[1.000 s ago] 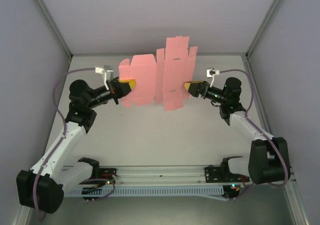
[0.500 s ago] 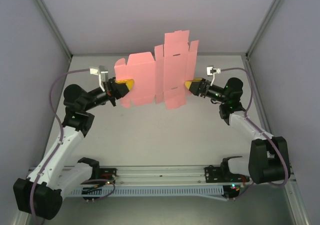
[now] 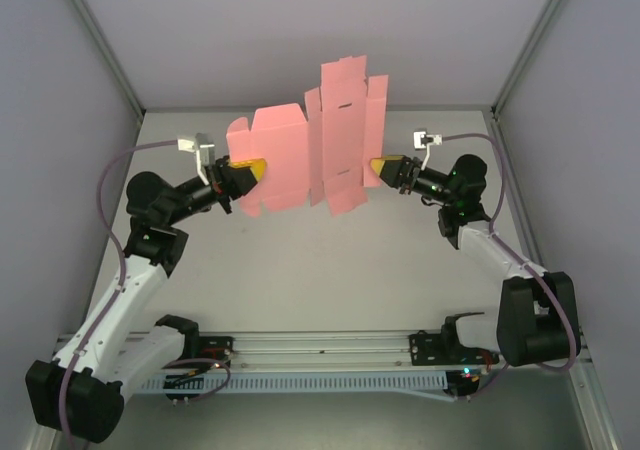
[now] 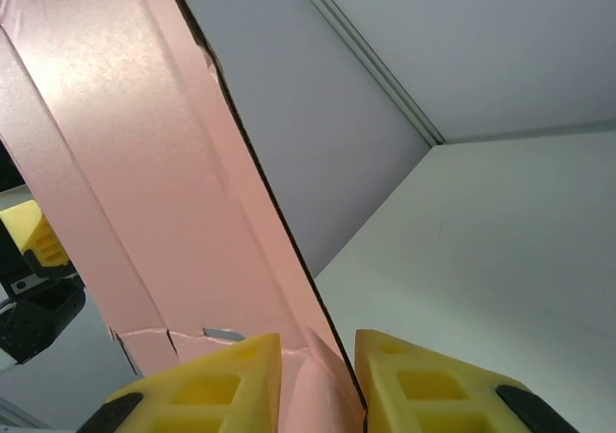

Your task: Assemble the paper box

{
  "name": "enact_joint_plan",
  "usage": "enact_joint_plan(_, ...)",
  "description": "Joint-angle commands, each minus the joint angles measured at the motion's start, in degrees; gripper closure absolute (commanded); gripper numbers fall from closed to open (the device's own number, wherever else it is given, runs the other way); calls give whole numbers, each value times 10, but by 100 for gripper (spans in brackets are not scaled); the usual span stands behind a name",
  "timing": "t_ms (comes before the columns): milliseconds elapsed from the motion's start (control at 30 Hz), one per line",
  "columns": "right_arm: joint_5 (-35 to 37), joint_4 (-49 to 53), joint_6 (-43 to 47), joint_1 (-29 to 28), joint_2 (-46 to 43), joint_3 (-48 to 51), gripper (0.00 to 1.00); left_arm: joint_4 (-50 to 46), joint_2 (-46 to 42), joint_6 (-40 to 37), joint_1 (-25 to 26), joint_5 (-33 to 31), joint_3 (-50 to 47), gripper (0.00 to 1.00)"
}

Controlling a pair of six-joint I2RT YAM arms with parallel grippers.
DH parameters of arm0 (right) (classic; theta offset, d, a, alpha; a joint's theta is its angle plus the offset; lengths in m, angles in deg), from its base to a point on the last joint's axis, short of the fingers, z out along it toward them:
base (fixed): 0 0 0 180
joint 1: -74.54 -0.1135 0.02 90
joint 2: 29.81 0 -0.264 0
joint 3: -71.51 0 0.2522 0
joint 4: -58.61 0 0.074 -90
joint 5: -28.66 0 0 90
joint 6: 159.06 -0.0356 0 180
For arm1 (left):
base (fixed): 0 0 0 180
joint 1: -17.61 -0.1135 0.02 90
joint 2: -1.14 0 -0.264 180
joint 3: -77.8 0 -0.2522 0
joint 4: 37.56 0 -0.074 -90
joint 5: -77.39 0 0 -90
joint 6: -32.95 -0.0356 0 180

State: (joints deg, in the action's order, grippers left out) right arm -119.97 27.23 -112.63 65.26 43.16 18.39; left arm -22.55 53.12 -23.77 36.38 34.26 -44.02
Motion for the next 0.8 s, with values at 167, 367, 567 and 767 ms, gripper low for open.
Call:
enact_joint_plan(167,-17,-18,25,-12,-14,-41,73,7,-6,5,3,-2,-17,100)
enact_joint_plan(367,-7,21,54,-17,-10,-57,83,2,-7,5,3,-12,-20,100)
enact_joint_plan(567,91,226,164,-28,-47,-76,94,-55,-7,-12,3,-69,-20,100)
enact_joint_plan(767,214,508,372,-87,-48,-120,97,-250,-14,-52,4,-234,-45,24)
